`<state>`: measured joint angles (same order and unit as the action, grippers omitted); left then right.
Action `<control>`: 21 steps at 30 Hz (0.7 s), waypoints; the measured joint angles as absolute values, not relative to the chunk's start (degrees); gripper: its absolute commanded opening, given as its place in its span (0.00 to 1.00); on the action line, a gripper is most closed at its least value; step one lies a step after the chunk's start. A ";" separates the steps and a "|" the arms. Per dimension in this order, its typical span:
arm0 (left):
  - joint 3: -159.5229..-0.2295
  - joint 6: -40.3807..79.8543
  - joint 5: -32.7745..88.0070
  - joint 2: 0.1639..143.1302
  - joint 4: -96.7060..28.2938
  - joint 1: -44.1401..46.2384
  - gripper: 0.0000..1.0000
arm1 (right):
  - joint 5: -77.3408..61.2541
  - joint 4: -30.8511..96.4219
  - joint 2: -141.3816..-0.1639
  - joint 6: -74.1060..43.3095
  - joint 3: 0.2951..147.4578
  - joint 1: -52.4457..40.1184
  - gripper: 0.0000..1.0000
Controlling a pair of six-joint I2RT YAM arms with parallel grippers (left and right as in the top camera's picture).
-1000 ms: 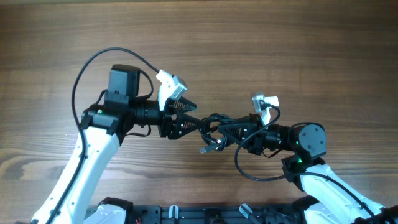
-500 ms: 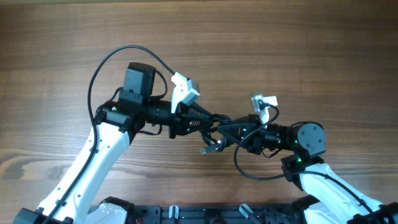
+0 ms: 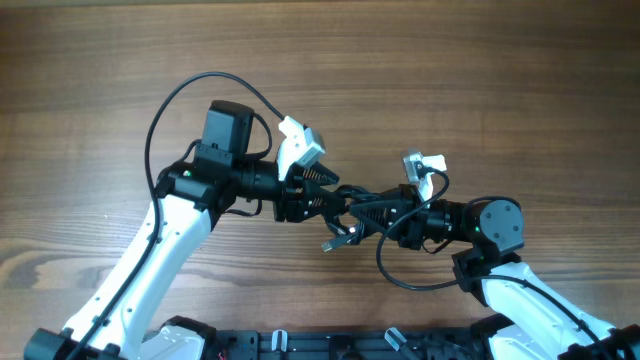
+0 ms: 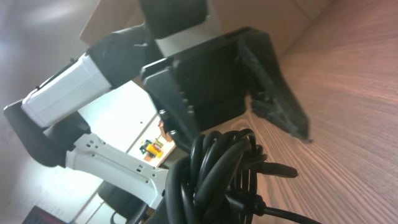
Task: Untangle cables
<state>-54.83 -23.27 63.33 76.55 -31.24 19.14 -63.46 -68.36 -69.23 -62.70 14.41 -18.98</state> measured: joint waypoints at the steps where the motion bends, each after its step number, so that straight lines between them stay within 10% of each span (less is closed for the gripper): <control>1: -54.83 -23.29 63.33 77.10 -31.29 19.14 0.30 | -63.44 -68.31 -69.23 -62.78 14.41 -18.98 0.04; 3: -54.83 -23.11 63.81 78.26 -31.44 19.25 0.04 | -63.40 -68.20 -69.23 -62.98 14.41 -18.94 0.04; 13: -54.81 -16.03 65.32 78.76 -27.14 13.89 0.04 | -61.65 -65.89 -69.32 -63.16 14.41 -18.98 0.80; 21: -54.81 -13.96 71.57 78.76 -31.09 0.30 0.04 | -49.06 -59.16 -69.34 -63.18 14.41 -18.98 0.85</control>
<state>-54.81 -13.96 71.57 78.76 -31.09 0.30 -49.06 -59.16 -69.34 -63.18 14.41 -18.98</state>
